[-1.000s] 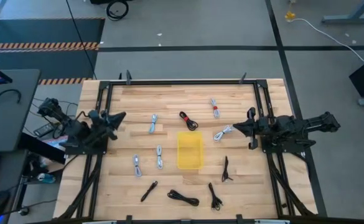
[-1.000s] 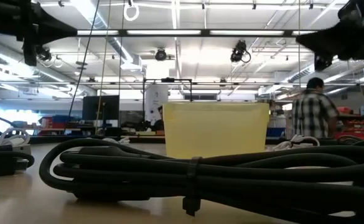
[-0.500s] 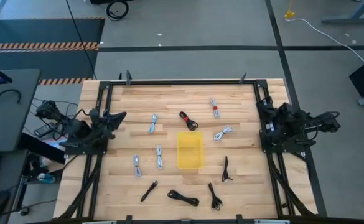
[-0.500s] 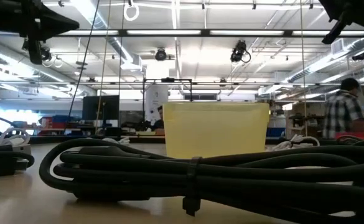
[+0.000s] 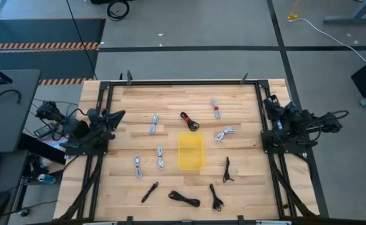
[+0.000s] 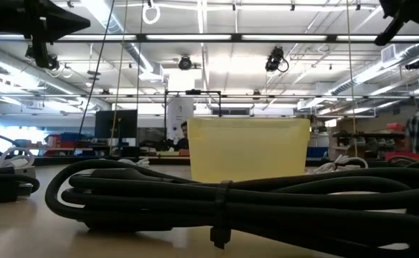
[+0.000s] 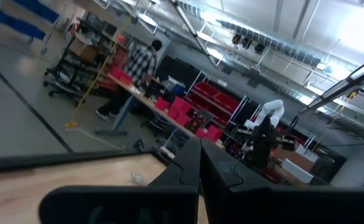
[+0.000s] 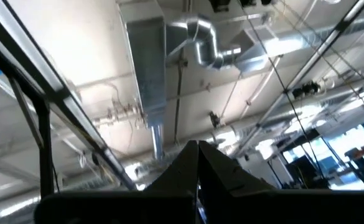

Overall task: Pick and place USB-C Cables
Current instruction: Put the white charger cable into the yellow bin

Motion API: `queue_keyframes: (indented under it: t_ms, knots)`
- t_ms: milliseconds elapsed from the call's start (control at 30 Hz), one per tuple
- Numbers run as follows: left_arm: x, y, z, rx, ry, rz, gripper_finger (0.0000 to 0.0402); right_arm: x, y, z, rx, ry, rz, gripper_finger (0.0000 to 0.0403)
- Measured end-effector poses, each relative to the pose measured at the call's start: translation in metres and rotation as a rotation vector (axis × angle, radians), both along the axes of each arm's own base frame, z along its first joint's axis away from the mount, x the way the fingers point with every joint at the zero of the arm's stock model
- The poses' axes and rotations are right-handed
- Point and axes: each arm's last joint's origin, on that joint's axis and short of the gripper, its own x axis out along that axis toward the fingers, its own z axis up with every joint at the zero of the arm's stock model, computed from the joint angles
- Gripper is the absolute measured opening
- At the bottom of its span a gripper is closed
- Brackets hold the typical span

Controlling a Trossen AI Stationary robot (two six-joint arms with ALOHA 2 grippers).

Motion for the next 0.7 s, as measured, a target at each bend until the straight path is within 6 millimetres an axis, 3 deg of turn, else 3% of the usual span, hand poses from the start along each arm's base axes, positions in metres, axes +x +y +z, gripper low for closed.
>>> queue_keyframes:
  t_ms: [200, 367, 500, 700]
  knots:
    - [-0.006, 0.004, 0.011, 0.050, -0.034, 0.052, 0.0025, -0.003, 0.001, 0.023, -0.056, 0.050, 0.007, 0.0016]
    - [-0.011, 0.007, 0.016, 0.081, -0.037, 0.094, 0.0049, -0.008, -0.006, 0.059, 0.089, 0.358, -0.073, 0.0028]
    - [-0.011, 0.007, 0.016, 0.104, -0.023, 0.105, 0.0073, -0.011, -0.009, 0.092, 0.205, 0.573, -0.120, 0.0061]
    - [-0.011, 0.007, 0.016, 0.107, -0.021, 0.107, 0.0107, 0.012, -0.005, 0.120, 0.342, 0.898, -0.109, 0.0126]
